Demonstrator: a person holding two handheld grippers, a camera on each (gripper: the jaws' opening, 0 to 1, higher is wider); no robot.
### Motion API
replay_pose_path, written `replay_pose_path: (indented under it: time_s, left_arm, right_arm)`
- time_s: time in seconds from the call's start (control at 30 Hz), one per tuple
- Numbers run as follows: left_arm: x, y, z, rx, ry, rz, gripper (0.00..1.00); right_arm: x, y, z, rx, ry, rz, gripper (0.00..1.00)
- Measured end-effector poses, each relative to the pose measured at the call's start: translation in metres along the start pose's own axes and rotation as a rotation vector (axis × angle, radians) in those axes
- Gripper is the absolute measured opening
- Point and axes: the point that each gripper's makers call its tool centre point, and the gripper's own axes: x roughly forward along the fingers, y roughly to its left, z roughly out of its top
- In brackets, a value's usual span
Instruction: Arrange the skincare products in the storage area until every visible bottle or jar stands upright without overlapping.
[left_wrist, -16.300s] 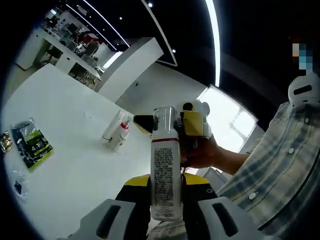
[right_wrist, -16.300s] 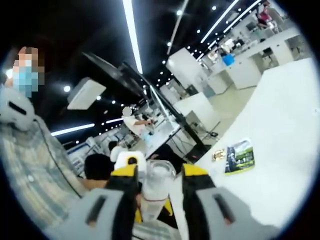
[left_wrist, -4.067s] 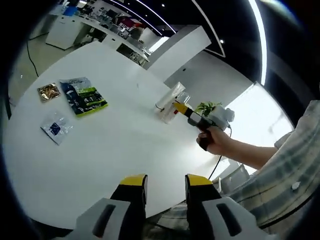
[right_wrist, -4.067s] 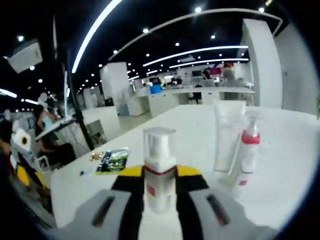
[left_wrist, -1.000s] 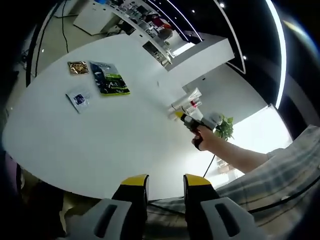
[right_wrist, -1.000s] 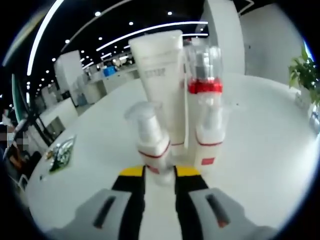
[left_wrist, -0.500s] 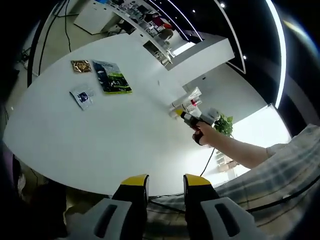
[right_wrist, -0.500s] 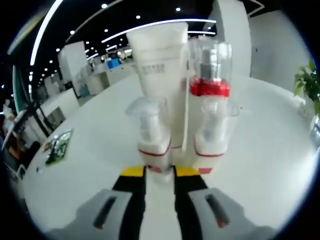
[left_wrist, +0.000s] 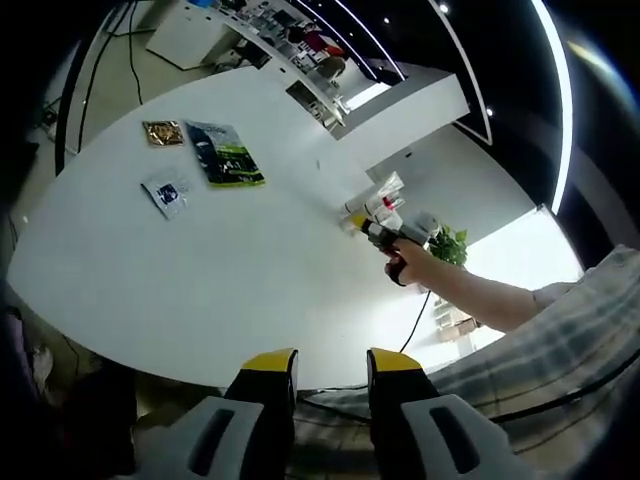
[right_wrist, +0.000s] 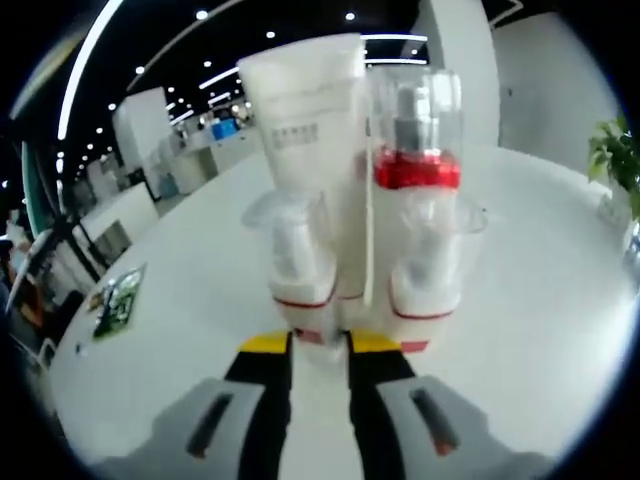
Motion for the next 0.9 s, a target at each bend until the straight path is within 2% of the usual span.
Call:
replay_pose_path:
  time_s: [0.33, 0.4, 0.6, 0.7, 0.9]
  left_arm:
    - [0.003, 0.0, -0.002, -0.003, 0.005, -0.005, 0.28]
    - [0.006, -0.001, 0.0, -0.01, -0.003, -0.012, 0.28]
    - [0.015, -0.003, 0.01, -0.01, -0.022, -0.02, 0.28]
    - [0.024, -0.002, 0.015, -0.016, -0.032, -0.023, 0.28]
    - [0.04, 0.007, 0.033, 0.033, -0.057, 0.008, 0.28]
  right_arm:
    - [-0.004, 0.006, -0.003, 0.031, 0.004, 0.01, 0.24]
    - [-0.009, 0.012, -0.006, 0.053, 0.004, 0.021, 0.27]
    - [-0.026, 0.025, -0.025, 0.065, 0.025, 0.039, 0.27]
    - [-0.04, 0.03, -0.037, 0.101, 0.047, 0.044, 0.27]
    - [-0.07, 0.036, -0.049, 0.103, 0.054, 0.064, 0.28]
